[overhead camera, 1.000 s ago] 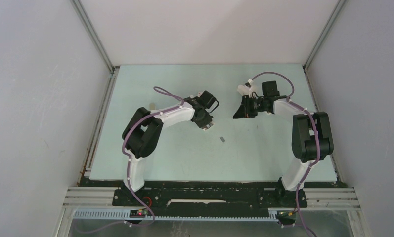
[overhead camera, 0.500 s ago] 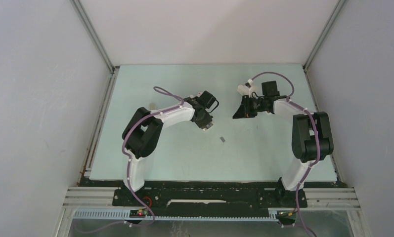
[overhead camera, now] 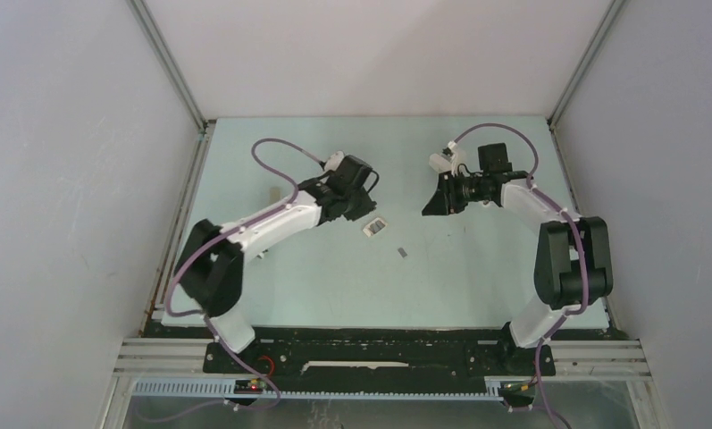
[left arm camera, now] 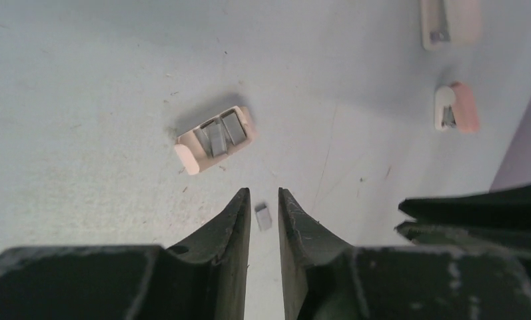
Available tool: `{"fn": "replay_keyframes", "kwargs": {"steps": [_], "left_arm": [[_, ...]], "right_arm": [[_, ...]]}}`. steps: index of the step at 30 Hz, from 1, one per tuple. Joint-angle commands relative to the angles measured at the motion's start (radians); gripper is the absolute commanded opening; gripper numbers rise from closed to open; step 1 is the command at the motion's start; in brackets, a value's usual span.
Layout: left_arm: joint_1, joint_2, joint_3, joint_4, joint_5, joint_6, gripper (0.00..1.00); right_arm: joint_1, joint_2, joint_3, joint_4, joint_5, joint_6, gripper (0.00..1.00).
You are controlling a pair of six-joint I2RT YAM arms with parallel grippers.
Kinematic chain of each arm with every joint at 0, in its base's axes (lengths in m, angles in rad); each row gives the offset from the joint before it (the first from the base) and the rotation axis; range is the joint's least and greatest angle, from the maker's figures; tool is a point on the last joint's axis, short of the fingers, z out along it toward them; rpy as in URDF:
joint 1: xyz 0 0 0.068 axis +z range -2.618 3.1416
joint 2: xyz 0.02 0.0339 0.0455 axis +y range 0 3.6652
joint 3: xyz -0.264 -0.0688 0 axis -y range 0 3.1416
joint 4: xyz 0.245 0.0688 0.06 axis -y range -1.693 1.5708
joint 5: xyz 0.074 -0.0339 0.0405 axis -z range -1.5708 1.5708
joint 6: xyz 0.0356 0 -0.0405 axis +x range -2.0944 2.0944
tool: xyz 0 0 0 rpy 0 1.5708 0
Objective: Unload the staples from the stapler
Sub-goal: Place the staple in the staple box, then pick up the staple from the center of the board.
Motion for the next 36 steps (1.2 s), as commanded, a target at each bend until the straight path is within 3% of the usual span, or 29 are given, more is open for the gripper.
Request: {"fn": "replay_keyframes", "kwargs": {"steps": [1, 9, 17, 25, 36], "left_arm": [[0.002, -0.188, -0.166, 0.163, -0.039, 0.284, 0.29], [0.031, -0.544, -0.500, 0.350, -0.211, 0.501, 0.63], [0.109, -0.781, -0.782, 0.557, -0.205, 0.425, 0.99], [0.173, -0.888, -0.984, 0.651, -0.138, 0.317, 1.00], [0.175, -0.939, -1.024, 0.638, -0.187, 0.309, 1.00]], "right_arm": [[0.023, -0.098, 0.039, -0.080, -0.027, -0.153, 0.36], [0.133, -0.237, -0.024, -0.164, 0.088, -0.270, 0.41], [0.295, -0.279, -0.103, -0.167, 0.232, -0.275, 0.45], [0.392, -0.220, -0.120, -0.106, 0.391, -0.222, 0.45], [0.457, -0.112, -0.119, -0.029, 0.531, -0.098, 0.44]]}}
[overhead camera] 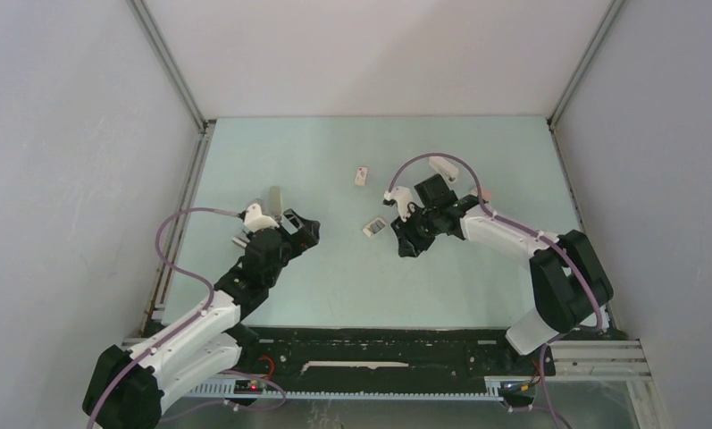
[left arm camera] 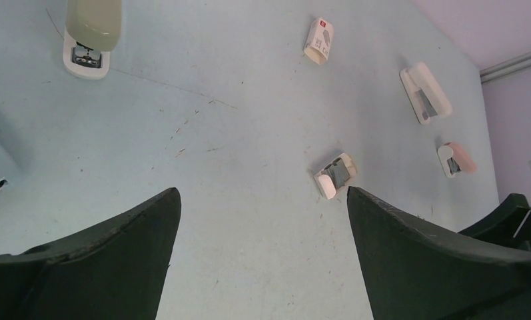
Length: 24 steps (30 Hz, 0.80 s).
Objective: Unload the staples from the stapler
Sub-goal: Pick up the staple from the center of the board.
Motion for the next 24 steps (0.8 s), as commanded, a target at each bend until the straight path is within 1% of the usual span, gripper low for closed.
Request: {"fn": "replay_keyframes", "kwargs": {"steps": [1, 8, 15, 24], "left_arm": [[0.004, -0.002, -0.022, 0.033, -0.036, -0.008, 1.00], [0.004, 0.021, 0.010, 0.027, -0.033, 0.022, 0.99], [0.004, -0.004, -0.017, 0.016, -0.032, 0.004, 0.99], [0.004, 0.001, -0.010, 0.016, -0.036, 0.009, 0.99]], "right_arm": [[0.018, 0.033, 0.005, 0.049, 0.072, 0.077, 0.43], [0.051, 0.138, 0.079, 0.012, 0.168, 0.136, 0.42], [0.066, 0.235, 0.181, -0.034, 0.270, 0.155, 0.42], [0.076, 0.262, 0.192, -0.050, 0.269, 0.144, 0.42]]}}
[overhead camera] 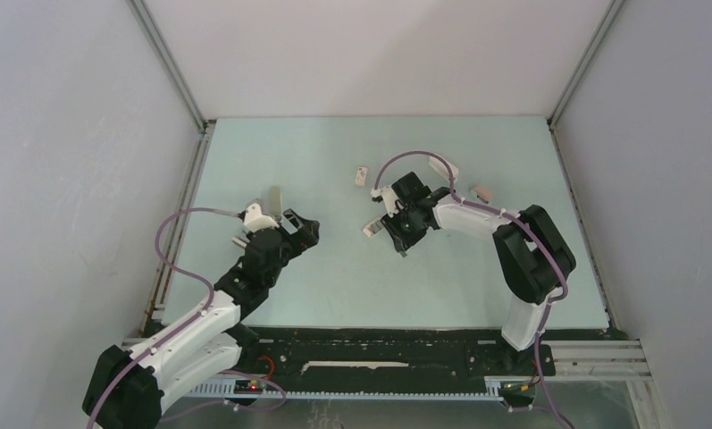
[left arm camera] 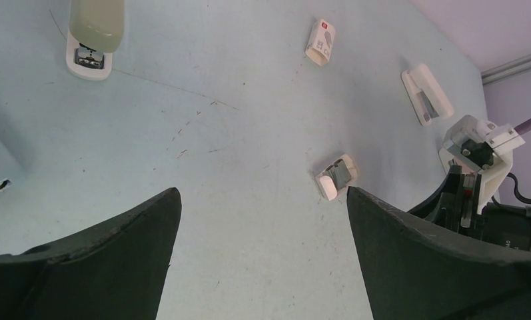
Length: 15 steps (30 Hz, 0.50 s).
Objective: Unload the staples from the stapler
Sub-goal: Pick up the staple from the center of the board.
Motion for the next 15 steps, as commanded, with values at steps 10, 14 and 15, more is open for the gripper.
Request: {"fn": "replay_keyframes", "kwargs": {"steps": [10, 14, 15], "left_arm": [[0.004, 0.000, -0.011, 0.018, -0.029, 0.007, 0.99], [0.004, 0.000, -0.011, 0.018, -0.028, 0.008, 0.99], [0.004, -0.001, -0.011, 0.018, -0.030, 0.008, 0.99]], "right_arm": [[0.024, 0.047, 0.030, -0.016, 0.037, 0.006, 0.39], [0.029, 0.051, 0.031, -0.019, 0.045, 0.005, 0.36], [0.029, 0.053, 0.030, -0.018, 0.047, 0.004, 0.34]]}}
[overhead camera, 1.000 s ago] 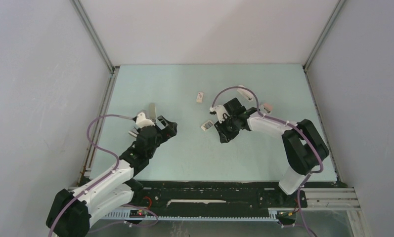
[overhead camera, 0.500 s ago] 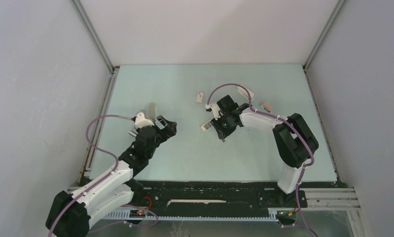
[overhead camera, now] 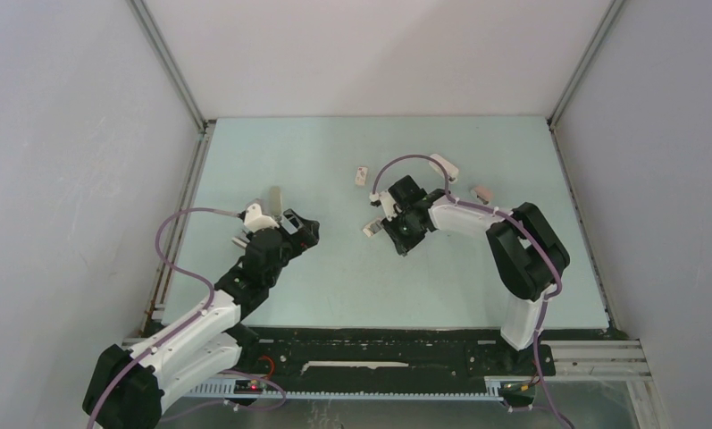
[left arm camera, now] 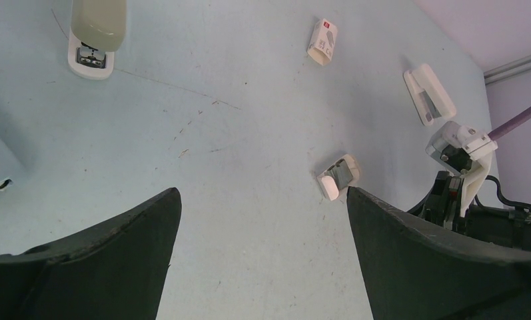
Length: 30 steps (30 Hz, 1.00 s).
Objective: Unload the staples from the stapler
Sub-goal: Pick up the staple from the center of the board.
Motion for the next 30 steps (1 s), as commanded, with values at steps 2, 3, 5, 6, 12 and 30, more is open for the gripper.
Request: {"fn": "replay_keyframes", "kwargs": {"steps": [2, 3, 5, 6, 12, 30], "left_arm": [[0.004, -0.008, -0.011, 0.018, -0.029, 0.008, 0.99], [0.004, -0.009, -0.011, 0.018, -0.030, 0.008, 0.99], [0.004, -0.011, -0.011, 0.018, -0.030, 0.010, 0.99], [0.005, -0.012, -0.012, 0.017, -0.029, 0.009, 0.99], [0.004, -0.019, -0.015, 0.015, -0.031, 0.006, 0.99], [0.005, 0.006, 0.007, 0.016, -0.028, 0.016, 0.99]], "right_arm": [[0.020, 0.018, 0.027, -0.011, 0.025, 0.002, 0.32], [0.021, 0.019, 0.027, -0.014, 0.028, 0.002, 0.32], [0.024, 0.019, 0.027, -0.017, 0.033, 0.000, 0.29], [0.025, 0.019, 0.027, -0.017, 0.036, -0.002, 0.28], [0.028, 0.013, 0.028, -0.019, 0.046, -0.012, 0.18], [-0.001, -0.124, 0.001, 0.072, -0.094, 0.009, 0.11]]}}
